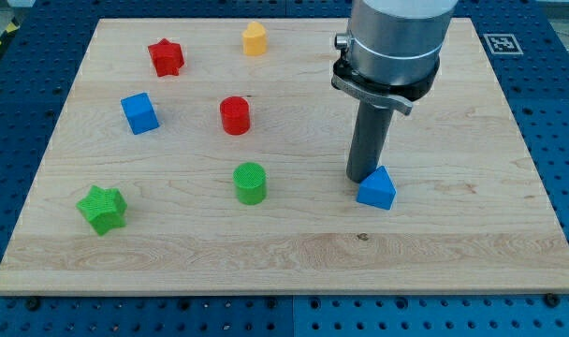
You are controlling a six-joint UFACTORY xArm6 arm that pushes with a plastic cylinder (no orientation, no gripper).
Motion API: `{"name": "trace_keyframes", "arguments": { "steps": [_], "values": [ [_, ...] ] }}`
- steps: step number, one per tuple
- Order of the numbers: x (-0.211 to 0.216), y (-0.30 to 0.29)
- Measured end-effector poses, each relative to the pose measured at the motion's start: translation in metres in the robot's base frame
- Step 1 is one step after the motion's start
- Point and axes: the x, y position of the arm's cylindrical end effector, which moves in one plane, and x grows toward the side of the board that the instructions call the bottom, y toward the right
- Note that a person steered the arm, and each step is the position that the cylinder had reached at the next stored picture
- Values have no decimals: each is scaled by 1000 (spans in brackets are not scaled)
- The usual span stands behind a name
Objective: Move blue triangle towards bottom of the board
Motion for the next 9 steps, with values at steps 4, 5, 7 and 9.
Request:
{"name": "trace_keyframes", "arguments": {
  "steps": [4, 5, 7, 9],
  "values": [
    [26, 0],
    [22, 0],
    [3, 19],
    [10, 38]
  ]
}}
